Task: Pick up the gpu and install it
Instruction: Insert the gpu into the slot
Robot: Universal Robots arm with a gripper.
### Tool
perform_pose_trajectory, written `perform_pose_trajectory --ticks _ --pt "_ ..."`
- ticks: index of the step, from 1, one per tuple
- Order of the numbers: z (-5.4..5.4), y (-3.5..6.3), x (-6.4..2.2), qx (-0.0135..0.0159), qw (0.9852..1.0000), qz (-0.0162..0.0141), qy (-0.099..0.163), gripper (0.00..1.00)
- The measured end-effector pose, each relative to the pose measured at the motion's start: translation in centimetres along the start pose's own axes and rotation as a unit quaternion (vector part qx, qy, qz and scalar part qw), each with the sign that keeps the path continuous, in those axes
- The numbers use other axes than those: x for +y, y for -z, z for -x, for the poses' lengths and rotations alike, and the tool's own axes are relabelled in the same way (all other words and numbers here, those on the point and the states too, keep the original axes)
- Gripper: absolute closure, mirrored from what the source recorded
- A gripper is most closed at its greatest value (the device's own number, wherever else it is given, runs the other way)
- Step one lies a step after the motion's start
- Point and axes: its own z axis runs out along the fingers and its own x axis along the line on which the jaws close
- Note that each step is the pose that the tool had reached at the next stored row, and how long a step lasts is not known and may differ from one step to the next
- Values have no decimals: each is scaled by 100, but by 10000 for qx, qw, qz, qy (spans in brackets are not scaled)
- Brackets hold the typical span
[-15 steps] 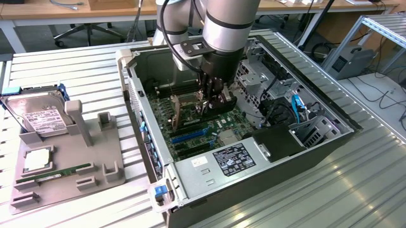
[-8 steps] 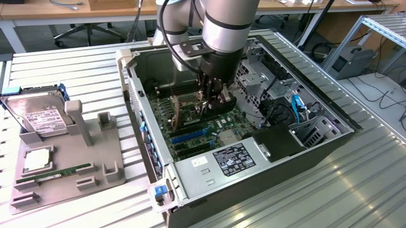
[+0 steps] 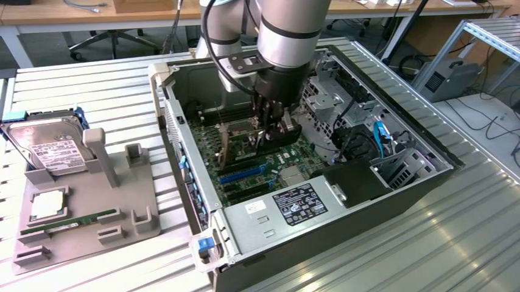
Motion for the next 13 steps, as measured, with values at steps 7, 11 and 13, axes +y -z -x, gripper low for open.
perform_pose_trajectory --ticks 7,11,13 --pt "0 -8 38 0 10000 0 0 73" --pt "-1 -12 77 0 10000 0 0 73" --pt "-1 -16 102 0 10000 0 0 73"
